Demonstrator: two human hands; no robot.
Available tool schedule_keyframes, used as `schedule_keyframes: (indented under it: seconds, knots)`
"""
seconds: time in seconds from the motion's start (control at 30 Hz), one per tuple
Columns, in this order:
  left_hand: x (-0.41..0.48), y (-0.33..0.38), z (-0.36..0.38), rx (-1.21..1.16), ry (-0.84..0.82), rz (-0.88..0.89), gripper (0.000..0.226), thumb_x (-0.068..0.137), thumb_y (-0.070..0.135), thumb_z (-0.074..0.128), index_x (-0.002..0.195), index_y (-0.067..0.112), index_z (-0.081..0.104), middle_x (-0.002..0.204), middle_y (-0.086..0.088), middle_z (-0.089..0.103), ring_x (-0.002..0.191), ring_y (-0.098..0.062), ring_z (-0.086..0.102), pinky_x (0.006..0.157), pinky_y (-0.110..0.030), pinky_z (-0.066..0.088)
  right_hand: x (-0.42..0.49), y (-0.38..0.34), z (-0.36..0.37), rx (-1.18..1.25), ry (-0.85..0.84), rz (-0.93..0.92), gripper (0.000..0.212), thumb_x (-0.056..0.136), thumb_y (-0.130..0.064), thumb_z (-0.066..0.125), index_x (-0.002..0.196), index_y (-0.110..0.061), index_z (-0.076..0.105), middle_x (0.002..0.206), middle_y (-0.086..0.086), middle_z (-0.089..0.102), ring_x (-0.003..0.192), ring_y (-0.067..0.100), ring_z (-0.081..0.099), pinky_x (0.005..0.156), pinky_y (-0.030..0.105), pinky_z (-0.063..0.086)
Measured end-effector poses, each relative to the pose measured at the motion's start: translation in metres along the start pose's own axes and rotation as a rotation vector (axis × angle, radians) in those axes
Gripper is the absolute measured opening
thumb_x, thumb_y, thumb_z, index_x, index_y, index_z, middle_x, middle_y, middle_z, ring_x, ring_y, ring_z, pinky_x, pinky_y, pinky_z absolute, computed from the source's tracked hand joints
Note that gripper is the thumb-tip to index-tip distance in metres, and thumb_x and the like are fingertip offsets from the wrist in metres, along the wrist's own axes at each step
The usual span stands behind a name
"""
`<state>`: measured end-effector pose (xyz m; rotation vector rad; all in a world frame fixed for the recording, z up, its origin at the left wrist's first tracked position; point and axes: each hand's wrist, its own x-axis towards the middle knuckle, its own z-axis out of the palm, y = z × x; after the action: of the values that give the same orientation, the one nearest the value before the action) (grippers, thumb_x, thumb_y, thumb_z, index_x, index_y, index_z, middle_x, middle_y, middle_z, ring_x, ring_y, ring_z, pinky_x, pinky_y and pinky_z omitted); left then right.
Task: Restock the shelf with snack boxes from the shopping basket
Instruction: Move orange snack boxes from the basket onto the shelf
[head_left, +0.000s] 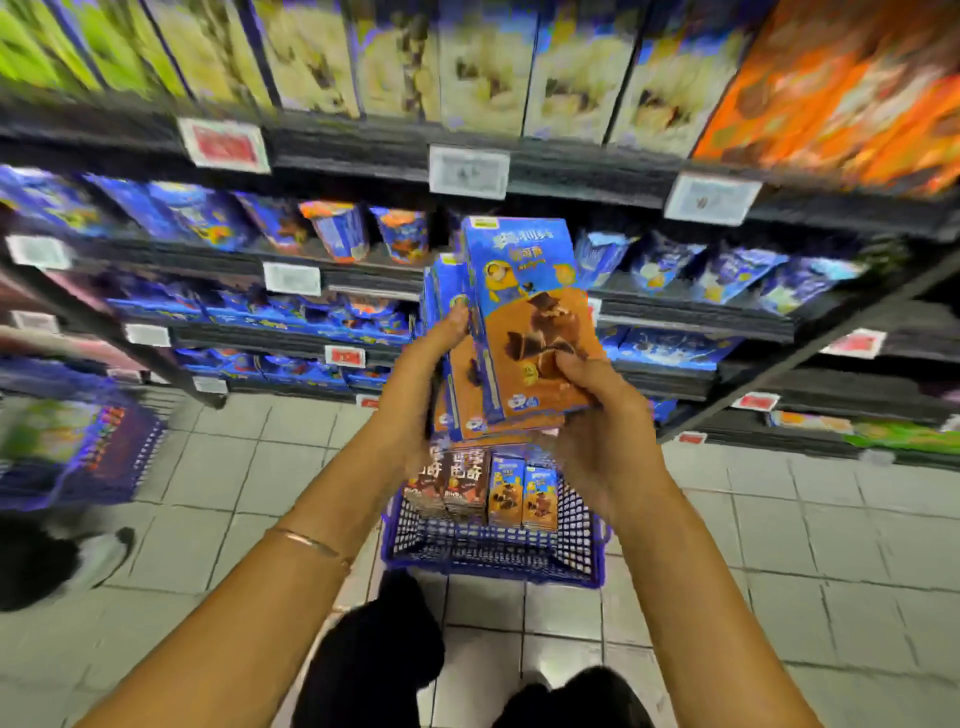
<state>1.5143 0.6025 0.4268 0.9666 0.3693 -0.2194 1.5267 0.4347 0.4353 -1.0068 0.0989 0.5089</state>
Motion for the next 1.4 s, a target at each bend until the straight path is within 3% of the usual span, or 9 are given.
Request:
schedule_keyframes:
  seconds: [0.07, 0.17, 0.3, 0.63, 0.77, 0.97, 1.13, 1.27, 1.4]
  knots:
    - [-0.03, 0.035, 0.034, 0.088, 0.061, 0.06, 0.045, 0.09, 0.05, 0.058, 0.113, 0.02, 0.082, 0.111, -0.011, 0.08, 0.095, -0.027, 0.079, 0.072, -0.034, 0.064, -0.024, -0.041, 0.023, -0.033, -0.035, -0.004, 0.05, 0.086, -0.022, 0.064, 0.135, -0.014, 0.056, 0.115, 0.011, 0.07, 0.096, 0.029, 0.07, 0.08, 0.045, 0.059]
    - [-0.066, 0.074, 0.077, 0.167, 0.123, 0.182, 0.061, 0.095, 0.052, 0.051, 0.142, 0.014, 0.063, 0.134, -0.018, 0.07, 0.121, -0.04, 0.068, 0.1, -0.052, 0.057, -0.055, -0.091, 0.053, -0.106, -0.052, -0.056, 0.044, 0.084, -0.03, 0.063, 0.127, -0.021, 0.058, 0.111, 0.007, 0.071, 0.099, 0.031, 0.069, 0.076, 0.053, 0.06]
    - [-0.105, 0.118, 0.125, 0.176, 0.143, 0.277, 0.079, 0.087, 0.057, 0.049, 0.146, 0.005, 0.055, 0.14, -0.028, 0.063, 0.131, -0.049, 0.058, 0.114, -0.066, 0.041, -0.087, -0.14, 0.091, -0.12, -0.106, -0.151, 0.055, 0.082, -0.032, 0.066, 0.135, -0.02, 0.054, 0.123, 0.012, 0.07, 0.106, 0.034, 0.069, 0.087, 0.062, 0.054]
    - [-0.135, 0.224, 0.191, 0.183, 0.011, 0.495, 0.065, 0.086, 0.061, 0.062, 0.127, 0.011, 0.071, 0.13, -0.024, 0.07, 0.125, -0.047, 0.063, 0.113, -0.069, 0.04, -0.118, -0.251, 0.161, -0.148, -0.148, -0.366, 0.04, 0.078, -0.033, 0.073, 0.114, -0.022, 0.061, 0.107, 0.007, 0.072, 0.092, 0.025, 0.071, 0.077, 0.046, 0.053]
    - [-0.127, 0.268, 0.202, 0.196, -0.024, 0.586, 0.083, 0.075, 0.064, 0.068, 0.135, 0.006, 0.066, 0.133, -0.025, 0.068, 0.127, -0.047, 0.062, 0.115, -0.067, 0.04, -0.11, -0.285, 0.185, -0.208, -0.188, -0.426, 0.04, 0.076, -0.034, 0.072, 0.112, -0.025, 0.058, 0.102, 0.003, 0.072, 0.093, 0.024, 0.068, 0.073, 0.038, 0.052]
    - [-0.093, 0.321, 0.197, 0.202, -0.059, 0.638, 0.107, 0.062, 0.074, 0.074, 0.147, 0.012, 0.051, 0.137, -0.018, 0.067, 0.125, -0.042, 0.065, 0.113, -0.065, 0.043, -0.078, -0.318, 0.215, -0.347, -0.099, -0.507, 0.052, 0.059, -0.041, 0.079, 0.104, -0.019, 0.066, 0.096, -0.002, 0.075, 0.089, 0.016, 0.072, 0.084, 0.043, 0.056]
    - [-0.06, 0.354, 0.189, 0.228, -0.056, 0.742, 0.095, 0.067, 0.076, 0.073, 0.139, 0.016, 0.059, 0.128, -0.009, 0.074, 0.116, -0.036, 0.071, 0.103, -0.059, 0.054, -0.052, -0.35, 0.222, -0.478, -0.096, -0.545, 0.042, 0.074, -0.03, 0.075, 0.109, -0.007, 0.069, 0.103, 0.007, 0.076, 0.095, 0.02, 0.072, 0.087, 0.042, 0.057]
    - [-0.05, 0.378, 0.192, 0.194, -0.143, 0.737, 0.102, 0.069, 0.074, 0.077, 0.148, 0.015, 0.052, 0.139, -0.016, 0.067, 0.126, -0.044, 0.064, 0.111, -0.068, 0.044, -0.04, -0.386, 0.215, -0.423, -0.223, -0.585, 0.027, 0.079, -0.021, 0.075, 0.105, -0.012, 0.075, 0.102, 0.007, 0.074, 0.09, 0.016, 0.071, 0.078, 0.031, 0.059]
    - [-0.051, 0.399, 0.2, 0.196, -0.14, 0.804, 0.097, 0.07, 0.069, 0.073, 0.145, 0.011, 0.053, 0.137, -0.019, 0.066, 0.122, -0.045, 0.066, 0.108, -0.071, 0.045, -0.017, -0.43, 0.201, -0.341, -0.096, -0.652, 0.019, 0.086, -0.019, 0.069, 0.103, -0.013, 0.074, 0.101, 0.006, 0.074, 0.081, 0.013, 0.071, 0.065, 0.022, 0.055]
